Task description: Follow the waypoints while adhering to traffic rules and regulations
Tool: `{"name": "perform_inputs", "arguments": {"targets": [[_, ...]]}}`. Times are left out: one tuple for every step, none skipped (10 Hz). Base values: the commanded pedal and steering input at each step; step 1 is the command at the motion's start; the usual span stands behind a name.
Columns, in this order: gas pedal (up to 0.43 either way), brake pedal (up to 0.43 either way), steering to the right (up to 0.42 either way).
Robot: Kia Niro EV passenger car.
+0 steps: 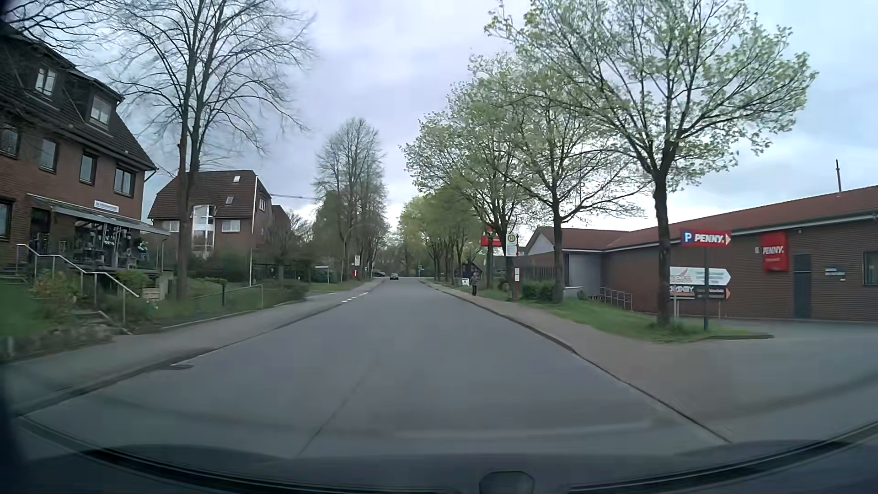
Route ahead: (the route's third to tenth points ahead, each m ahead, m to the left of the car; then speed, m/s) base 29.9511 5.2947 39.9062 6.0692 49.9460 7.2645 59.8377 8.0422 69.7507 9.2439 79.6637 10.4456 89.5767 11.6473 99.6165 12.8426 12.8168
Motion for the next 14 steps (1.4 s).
{"name": "perform_inputs", "arguments": {"targets": [[0.197,0.000,-0.019],[0.197,0.000,-0.019],[0.197,0.000,-0.019],[0.197,0.000,-0.019],[0.197,0.000,-0.019],[0.197,0.000,-0.019],[0.197,0.000,-0.018],[0.197,0.000,-0.019],[0.197,0.000,-0.019],[0.197,0.000,-0.019],[0.197,0.000,-0.019],[0.197,0.000,-0.019],[0.197,0.000,-0.018],[0.197,0.000,-0.016]]}}
